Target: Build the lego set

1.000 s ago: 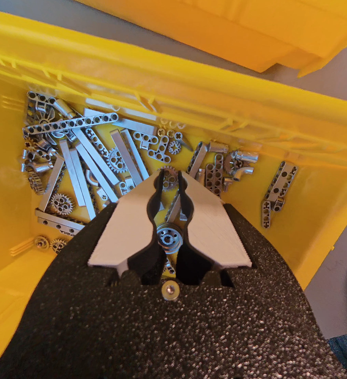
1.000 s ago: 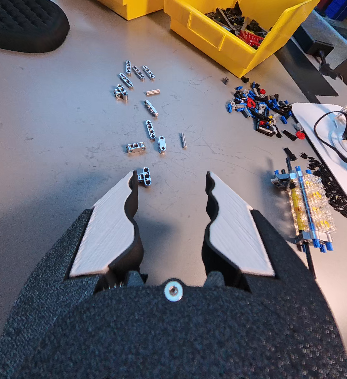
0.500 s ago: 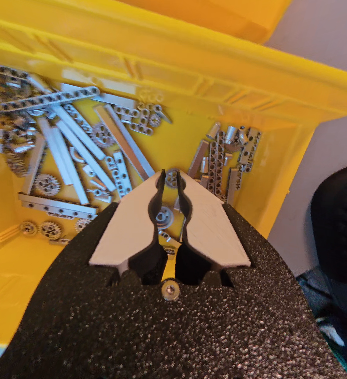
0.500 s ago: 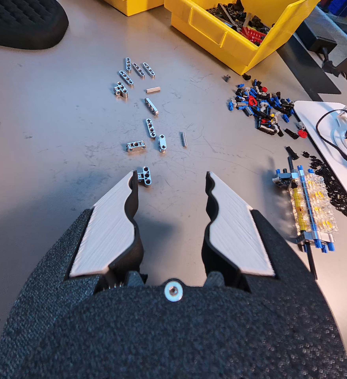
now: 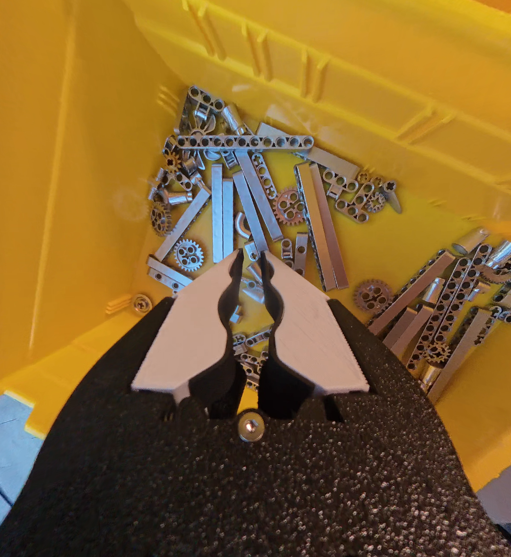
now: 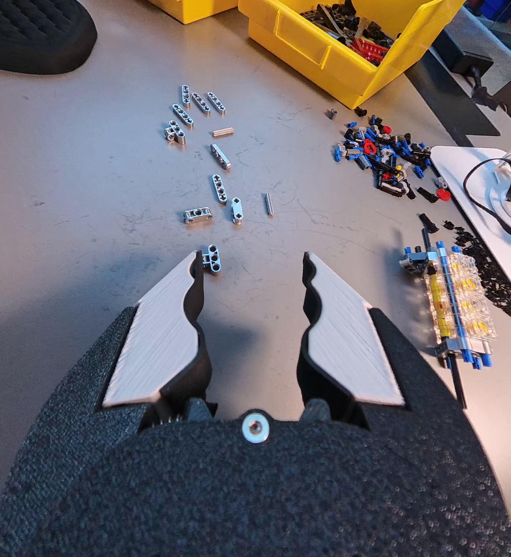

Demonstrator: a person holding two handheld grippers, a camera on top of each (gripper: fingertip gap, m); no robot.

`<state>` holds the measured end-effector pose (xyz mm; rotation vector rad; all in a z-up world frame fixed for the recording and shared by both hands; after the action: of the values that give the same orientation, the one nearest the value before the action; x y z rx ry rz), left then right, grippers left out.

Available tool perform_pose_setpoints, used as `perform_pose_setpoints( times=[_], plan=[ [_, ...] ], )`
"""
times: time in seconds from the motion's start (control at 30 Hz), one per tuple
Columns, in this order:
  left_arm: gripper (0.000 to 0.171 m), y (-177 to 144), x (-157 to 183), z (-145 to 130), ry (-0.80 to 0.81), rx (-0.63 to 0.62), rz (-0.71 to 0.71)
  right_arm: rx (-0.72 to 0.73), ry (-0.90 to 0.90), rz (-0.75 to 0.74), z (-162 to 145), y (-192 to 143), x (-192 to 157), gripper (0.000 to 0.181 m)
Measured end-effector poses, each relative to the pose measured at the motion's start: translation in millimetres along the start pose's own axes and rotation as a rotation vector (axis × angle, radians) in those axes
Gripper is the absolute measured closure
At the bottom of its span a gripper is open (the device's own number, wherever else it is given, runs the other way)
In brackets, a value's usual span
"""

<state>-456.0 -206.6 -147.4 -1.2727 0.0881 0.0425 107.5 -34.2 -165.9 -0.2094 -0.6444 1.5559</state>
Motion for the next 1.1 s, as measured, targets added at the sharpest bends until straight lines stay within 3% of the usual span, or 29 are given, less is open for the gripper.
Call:
perform_pose_setpoints(
  times=[0.37,0.77,0.9,1.1],
  plan=[
    [0.171,26.4,7.4,37.7,0.011,0.102,-0.032,-0.005,-0.001,-0.006,-0.2,0.8,0.0,0.117],
    [0.171,30.3,4.8,28.0,-0.044,0.075,-0.08,-0.001,0.0,-0.001,0.1,0.5,-0.1,0.117],
    [0.162,30.2,10.1,25.0,-0.063,0.065,-0.14,0.0,-0.003,-0.001,0.0,0.4,-0.4,0.117],
    [0.162,28.3,12.4,23.2,-0.119,0.054,-0.229,0.001,-0.006,-0.001,0.0,0.0,-0.7,0.117]
  ],
)
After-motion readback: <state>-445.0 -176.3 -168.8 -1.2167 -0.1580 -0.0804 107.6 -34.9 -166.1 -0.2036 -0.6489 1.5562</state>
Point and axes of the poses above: each gripper's, where its closed fingertips meet, y out along the fingers, z out of its top, x = y × z across the jaws, the point moved 7 cm from there along -y, back along the fingers, and after that the axes turned 5 degrees about -z, right-handed, at the moved point
